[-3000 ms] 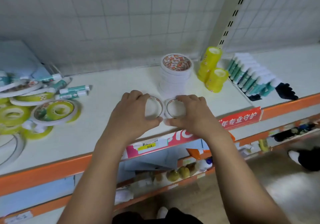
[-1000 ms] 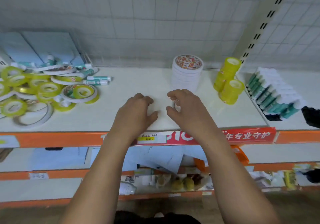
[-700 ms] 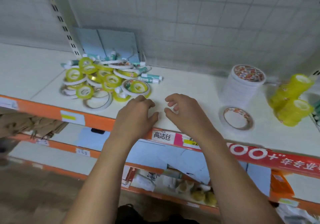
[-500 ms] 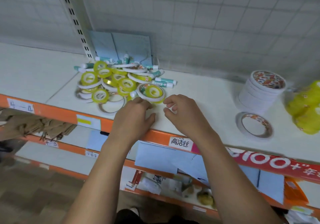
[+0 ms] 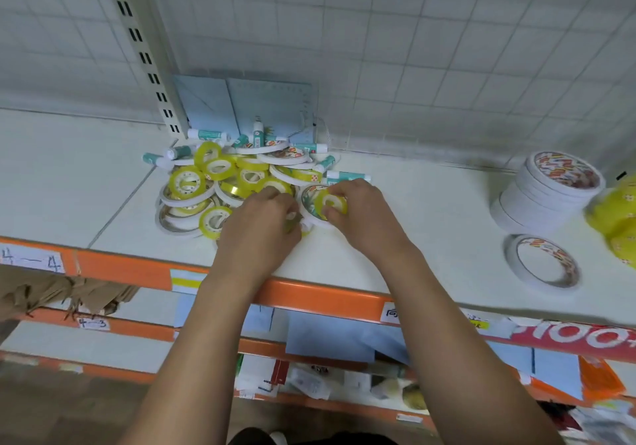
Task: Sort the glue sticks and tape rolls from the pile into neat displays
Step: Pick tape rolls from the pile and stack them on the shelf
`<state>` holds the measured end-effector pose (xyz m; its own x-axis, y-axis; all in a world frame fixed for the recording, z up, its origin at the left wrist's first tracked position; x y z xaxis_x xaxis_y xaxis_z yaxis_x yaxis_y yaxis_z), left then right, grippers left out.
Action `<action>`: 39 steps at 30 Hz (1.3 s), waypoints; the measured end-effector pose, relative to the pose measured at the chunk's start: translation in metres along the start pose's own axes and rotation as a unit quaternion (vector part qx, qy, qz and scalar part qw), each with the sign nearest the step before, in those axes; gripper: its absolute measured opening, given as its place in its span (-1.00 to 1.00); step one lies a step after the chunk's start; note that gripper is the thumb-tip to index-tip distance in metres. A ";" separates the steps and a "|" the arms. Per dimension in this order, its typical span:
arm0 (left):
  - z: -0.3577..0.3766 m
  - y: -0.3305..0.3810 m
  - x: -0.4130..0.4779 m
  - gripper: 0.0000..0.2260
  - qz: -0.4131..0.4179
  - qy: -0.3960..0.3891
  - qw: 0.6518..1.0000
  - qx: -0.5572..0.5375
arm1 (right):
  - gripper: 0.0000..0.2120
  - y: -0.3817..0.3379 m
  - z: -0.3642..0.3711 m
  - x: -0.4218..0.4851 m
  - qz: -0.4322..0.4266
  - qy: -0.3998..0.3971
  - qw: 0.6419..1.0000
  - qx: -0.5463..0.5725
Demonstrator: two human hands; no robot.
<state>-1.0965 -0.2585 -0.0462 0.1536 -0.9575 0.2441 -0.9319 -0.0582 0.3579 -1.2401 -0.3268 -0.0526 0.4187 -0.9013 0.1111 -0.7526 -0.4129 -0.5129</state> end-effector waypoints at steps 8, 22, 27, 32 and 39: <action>-0.001 -0.005 0.014 -0.71 0.037 0.015 0.999 -0.018 | -0.65 -0.002 -0.001 0.000 0.004 0.011 1.000 0.015; -0.010 -0.023 0.017 -0.70 0.024 0.061 0.998 0.017 | -0.64 -0.007 0.011 0.006 0.021 -0.002 0.999 -0.041; -0.001 -0.022 0.024 -0.67 0.044 0.034 0.994 0.091 | -0.72 0.001 0.006 0.002 0.031 -0.015 0.995 -0.095; -0.004 -0.022 0.026 -0.68 0.034 0.028 0.998 0.035 | -0.77 0.003 0.007 0.004 0.022 -0.052 0.993 -0.104; -0.003 -0.013 0.024 -0.57 0.029 0.012 0.996 -0.082 | -0.59 -0.002 0.001 0.003 0.040 -0.041 0.995 -0.081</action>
<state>-1.0799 -0.2796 -0.0419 0.1107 -0.9506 0.2900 -0.8740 0.0458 0.4838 -1.2372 -0.3283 -0.0525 0.3883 -0.9215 0.0020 -0.8551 -0.3612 -0.3719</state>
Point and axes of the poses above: each hand's wrist, its own x-axis towards the middle knuckle, its own z-axis out of the palm, y = z × x, the point moved 5 cm from there along x, towards the middle knuckle, and after that the axes turned 2 degrees about -z, right-handed, at the moved point
